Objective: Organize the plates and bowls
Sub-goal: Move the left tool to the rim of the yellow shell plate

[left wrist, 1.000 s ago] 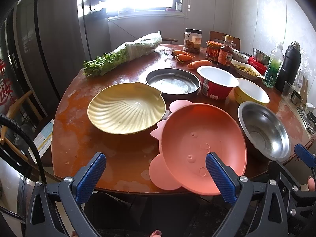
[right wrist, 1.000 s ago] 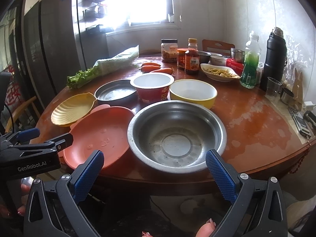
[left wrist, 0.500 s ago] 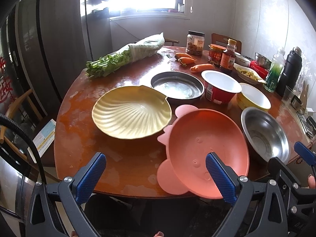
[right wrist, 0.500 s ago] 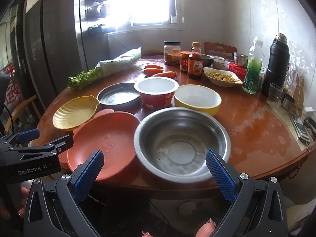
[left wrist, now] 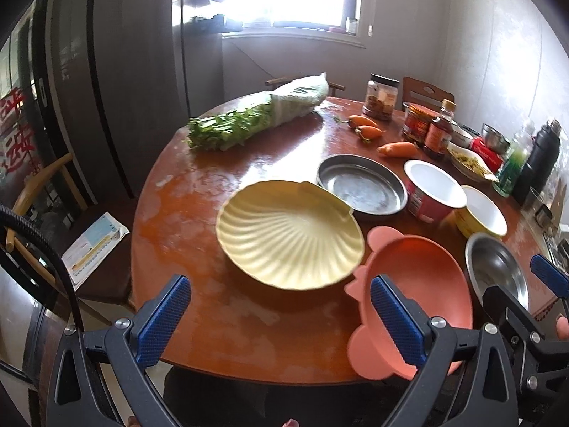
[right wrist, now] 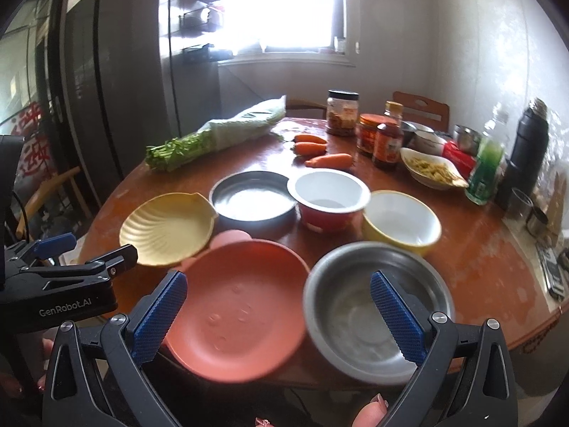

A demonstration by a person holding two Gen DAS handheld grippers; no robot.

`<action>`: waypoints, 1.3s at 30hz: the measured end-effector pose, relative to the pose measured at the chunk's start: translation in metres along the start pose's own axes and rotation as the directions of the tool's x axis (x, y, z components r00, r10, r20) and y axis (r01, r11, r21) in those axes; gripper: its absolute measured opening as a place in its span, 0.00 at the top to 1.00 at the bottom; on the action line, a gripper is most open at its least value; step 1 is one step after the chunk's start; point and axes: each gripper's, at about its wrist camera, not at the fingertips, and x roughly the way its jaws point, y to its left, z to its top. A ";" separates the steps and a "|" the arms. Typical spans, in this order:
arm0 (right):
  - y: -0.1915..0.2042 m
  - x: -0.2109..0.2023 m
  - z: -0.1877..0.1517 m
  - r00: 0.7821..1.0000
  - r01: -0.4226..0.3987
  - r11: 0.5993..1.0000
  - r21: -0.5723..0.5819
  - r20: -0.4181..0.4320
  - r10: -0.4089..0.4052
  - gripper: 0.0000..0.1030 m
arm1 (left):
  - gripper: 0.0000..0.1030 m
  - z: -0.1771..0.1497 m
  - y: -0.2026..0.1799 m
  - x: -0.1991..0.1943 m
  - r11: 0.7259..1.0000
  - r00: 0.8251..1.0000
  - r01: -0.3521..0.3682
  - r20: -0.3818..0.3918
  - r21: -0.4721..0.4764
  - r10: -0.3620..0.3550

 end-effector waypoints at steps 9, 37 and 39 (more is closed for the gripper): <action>0.028 0.024 0.030 0.999 -0.040 0.998 -0.042 -0.027 0.039 0.00 | 0.01 0.015 0.037 0.013 0.998 1.000 -0.026 -0.009 -0.049 0.025; 0.080 0.149 0.052 0.947 -0.154 0.967 -0.201 -0.308 0.087 0.72 | 0.03 0.031 0.067 0.081 0.997 0.990 0.028 -0.138 -0.071 -0.038; 0.080 0.154 0.051 0.945 -0.147 0.967 -0.209 -0.320 0.074 0.76 | 0.05 0.031 0.065 0.084 0.998 0.989 0.027 -0.144 -0.063 -0.036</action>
